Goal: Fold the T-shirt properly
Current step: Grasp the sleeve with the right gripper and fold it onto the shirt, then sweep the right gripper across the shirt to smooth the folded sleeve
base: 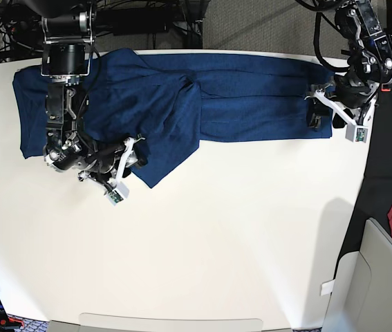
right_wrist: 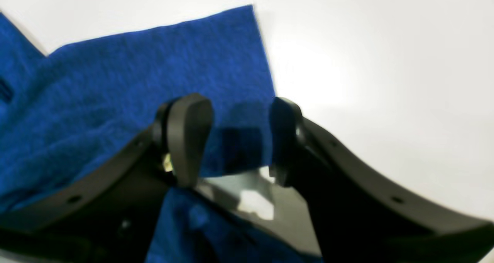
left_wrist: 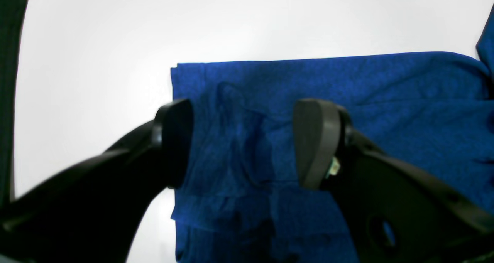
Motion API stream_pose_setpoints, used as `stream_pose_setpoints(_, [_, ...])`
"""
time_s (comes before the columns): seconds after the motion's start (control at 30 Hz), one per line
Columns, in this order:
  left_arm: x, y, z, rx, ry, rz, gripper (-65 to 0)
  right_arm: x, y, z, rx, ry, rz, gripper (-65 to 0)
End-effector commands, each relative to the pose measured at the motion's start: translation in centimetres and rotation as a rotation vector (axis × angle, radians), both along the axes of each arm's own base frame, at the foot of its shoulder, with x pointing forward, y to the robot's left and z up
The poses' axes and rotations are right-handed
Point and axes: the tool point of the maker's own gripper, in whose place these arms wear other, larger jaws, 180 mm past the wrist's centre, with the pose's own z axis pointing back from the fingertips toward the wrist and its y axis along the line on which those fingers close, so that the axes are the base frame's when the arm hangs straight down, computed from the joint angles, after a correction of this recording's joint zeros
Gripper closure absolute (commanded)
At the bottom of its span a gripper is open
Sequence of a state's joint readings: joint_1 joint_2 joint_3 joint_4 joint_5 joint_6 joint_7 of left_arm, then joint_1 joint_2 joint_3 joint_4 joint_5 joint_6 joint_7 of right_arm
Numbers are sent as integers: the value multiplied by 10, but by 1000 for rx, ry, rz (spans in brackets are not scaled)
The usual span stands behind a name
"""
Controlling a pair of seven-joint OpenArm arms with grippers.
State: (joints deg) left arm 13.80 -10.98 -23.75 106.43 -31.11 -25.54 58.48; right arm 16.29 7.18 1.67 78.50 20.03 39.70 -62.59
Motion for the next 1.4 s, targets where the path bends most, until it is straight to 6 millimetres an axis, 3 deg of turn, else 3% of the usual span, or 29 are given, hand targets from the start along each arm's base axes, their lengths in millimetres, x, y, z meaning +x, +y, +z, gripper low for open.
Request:
stream_pose_setpoints(0.0, [7,3,12,10,-47,-4,-393,13,-1,12,10,-41,-2,-291])
stream_pose_setpoints(0.17, [7,3,13,10,-49,-4,-393,7,-2,-5,9,20,-7,-279])
stream_pose_setpoints(0.3, [8,3,13,10,-50,-4,-393,1,-1,-9,2,47,-1,-133])
stream_pose_setpoints(0.37, [8,3,13,10,-50,-4,-393,0,13,-3,55,55,12,-65])
stream_pose_setpoints(0.5, [8,3,14,10,-52,-4,-393,1,40,29,204,17,50,-57])
stream_pose_setpoints(0.73, [0,13,11,19,-42,25,-393,-18,124,95,528,-48,255,-56])
stream_pose_setpoints(0.9, [-6,23,12,30,-38,54,-394,-36,181,115,651,-34,345,-56])
stream_pose_setpoints(1.0, [-20,33,9,43,-16,82,-394,-49,220,131,701,-31,425,-56])
stream_pose_setpoints(1.07, [-24,39,9,50,-13,97,-394,-59,243,132,699,4,482,-56])
stream_pose_setpoints(1.13, [-24,41,12,57,-22,101,-394,-56,243,125,656,5,479,-56])
stream_pose_setpoints(1.2, [-23,40,16,64,-32,97,-394,-40,229,114,570,-27,426,-58])
stream_pose_setpoints(1.3, [-22,39,19,68,-39,94,-394,-13,181,88,392,-69,313,-84])
stream_pose_setpoints(1.37, [-22,39,20,70,-43,92,-394,-3,148,73,287,-80,258,-139])
